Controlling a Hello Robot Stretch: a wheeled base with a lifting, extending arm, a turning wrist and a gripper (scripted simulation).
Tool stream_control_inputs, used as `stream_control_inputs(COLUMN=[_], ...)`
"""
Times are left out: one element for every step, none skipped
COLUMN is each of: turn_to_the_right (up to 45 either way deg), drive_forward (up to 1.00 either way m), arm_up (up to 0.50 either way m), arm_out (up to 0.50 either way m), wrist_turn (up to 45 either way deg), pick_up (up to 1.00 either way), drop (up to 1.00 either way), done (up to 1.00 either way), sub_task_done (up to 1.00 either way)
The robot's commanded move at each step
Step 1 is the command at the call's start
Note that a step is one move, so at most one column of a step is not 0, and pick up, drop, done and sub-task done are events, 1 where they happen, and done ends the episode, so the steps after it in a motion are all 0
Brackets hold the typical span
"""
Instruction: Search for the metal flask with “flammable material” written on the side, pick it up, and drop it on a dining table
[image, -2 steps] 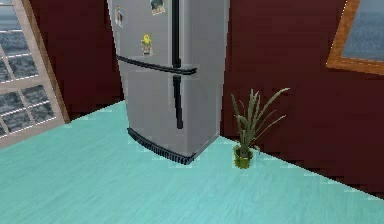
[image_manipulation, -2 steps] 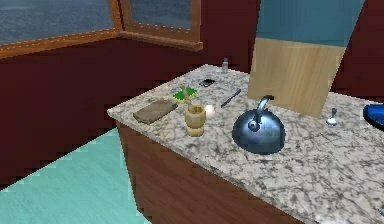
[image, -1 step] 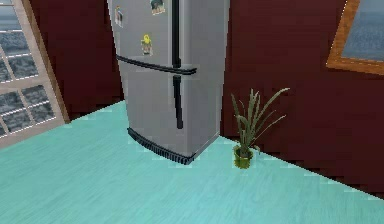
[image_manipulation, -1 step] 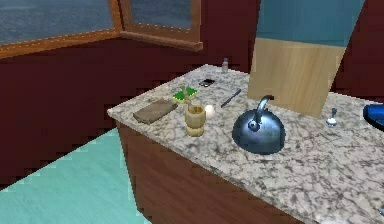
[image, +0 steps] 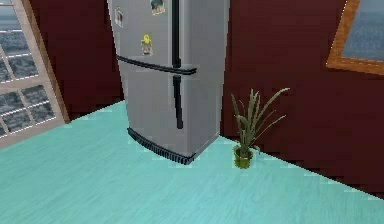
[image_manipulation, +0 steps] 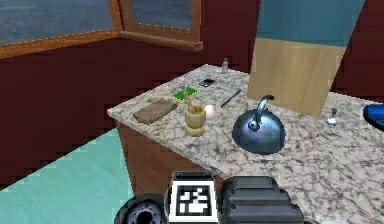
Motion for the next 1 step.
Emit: stream_control_inputs(turn_to_the_right=[0.0], drive_forward=[0.00], arm_up=[0.00], arm_out=[0.48], wrist_turn=[0.0], pick_up=[0.00], drop=[0.00], done=[0.00], sub_task_done=[0.00])
